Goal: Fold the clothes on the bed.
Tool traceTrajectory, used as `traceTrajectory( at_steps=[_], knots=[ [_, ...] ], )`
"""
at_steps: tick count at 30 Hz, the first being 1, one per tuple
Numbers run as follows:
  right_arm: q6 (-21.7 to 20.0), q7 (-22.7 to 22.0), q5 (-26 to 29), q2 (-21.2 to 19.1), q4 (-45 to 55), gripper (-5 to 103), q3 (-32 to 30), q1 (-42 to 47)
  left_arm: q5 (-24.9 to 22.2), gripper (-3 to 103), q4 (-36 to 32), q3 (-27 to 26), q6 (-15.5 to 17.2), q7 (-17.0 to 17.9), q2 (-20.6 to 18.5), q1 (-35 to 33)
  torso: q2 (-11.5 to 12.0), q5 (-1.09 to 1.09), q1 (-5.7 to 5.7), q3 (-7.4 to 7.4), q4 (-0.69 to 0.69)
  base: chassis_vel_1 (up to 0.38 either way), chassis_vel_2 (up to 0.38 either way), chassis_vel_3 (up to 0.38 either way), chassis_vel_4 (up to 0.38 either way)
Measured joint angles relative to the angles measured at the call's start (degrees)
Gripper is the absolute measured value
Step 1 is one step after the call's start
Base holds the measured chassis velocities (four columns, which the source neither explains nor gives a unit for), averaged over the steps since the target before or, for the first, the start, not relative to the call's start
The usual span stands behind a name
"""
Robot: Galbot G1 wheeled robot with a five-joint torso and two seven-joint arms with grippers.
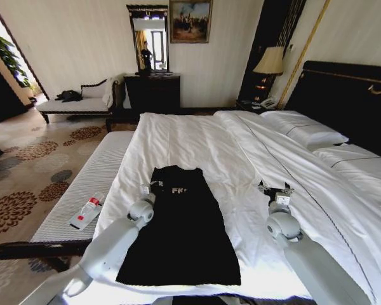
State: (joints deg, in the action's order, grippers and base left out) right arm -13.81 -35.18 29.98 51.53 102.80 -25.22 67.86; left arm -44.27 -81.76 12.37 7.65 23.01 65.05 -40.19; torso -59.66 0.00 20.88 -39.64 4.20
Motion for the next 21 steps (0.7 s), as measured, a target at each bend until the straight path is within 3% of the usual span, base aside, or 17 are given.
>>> traceTrajectory(
  at_steps=[11,21],
  knots=[
    [0.73,0.28,-0.47,0.63,-0.43,100,-0.06,0.79,-0.94,0,1.76,0.67,0.67,2.44,1.54,-0.5,0.0,0.0,0.0,0.0,-0.01,0.0,0.0,0.0,0.0],
    [1.07,0.81,-1.11,1.73,-1.39,100,0.97,0.21,-0.92,38,-8.29,-0.71,1.06,0.71,-4.1,-4.39,0.0,-0.01,0.0,0.0,-0.02,0.0,0.0,0.0,0.0]
  ],
)
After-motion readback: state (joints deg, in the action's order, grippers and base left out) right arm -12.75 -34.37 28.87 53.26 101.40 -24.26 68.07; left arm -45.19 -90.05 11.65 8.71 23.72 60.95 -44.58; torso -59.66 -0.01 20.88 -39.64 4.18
